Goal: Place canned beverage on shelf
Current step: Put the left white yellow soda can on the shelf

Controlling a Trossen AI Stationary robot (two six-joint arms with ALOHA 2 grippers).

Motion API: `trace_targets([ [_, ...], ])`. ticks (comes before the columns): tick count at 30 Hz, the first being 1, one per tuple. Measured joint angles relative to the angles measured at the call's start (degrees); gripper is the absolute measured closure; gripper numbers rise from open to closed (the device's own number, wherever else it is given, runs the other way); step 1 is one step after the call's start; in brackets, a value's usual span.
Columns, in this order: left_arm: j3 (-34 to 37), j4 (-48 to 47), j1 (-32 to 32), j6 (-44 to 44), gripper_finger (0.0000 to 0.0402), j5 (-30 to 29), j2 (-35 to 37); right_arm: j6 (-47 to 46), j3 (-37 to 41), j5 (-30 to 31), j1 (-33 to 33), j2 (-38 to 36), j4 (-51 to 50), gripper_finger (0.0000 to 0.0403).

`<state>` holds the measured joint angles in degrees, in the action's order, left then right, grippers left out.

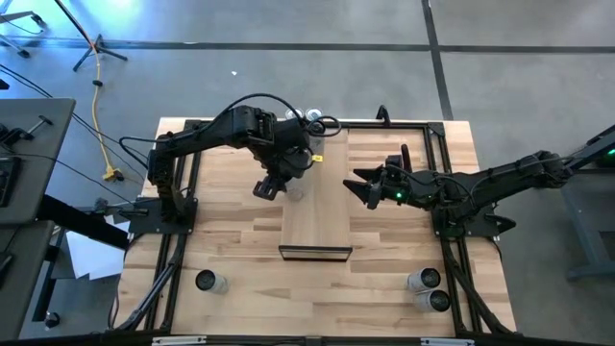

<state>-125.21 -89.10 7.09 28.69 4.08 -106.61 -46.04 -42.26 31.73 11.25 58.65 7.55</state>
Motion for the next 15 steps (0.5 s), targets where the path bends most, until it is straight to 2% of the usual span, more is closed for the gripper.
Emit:
trace_targets([
  [11, -0.1, 0.0, -0.2, 0.0, 0.0166, 1.3, -1.4, 0.0, 0.0, 0.0, 0.0, 0.0, -0.1, 0.0006],
  [15, -0.3, 0.0, -0.3, 0.0, 0.0154, 1.2, -2.3, 0.0, 0.0, 0.0, 0.0, 0.0, -0.7, 0.0006],
])
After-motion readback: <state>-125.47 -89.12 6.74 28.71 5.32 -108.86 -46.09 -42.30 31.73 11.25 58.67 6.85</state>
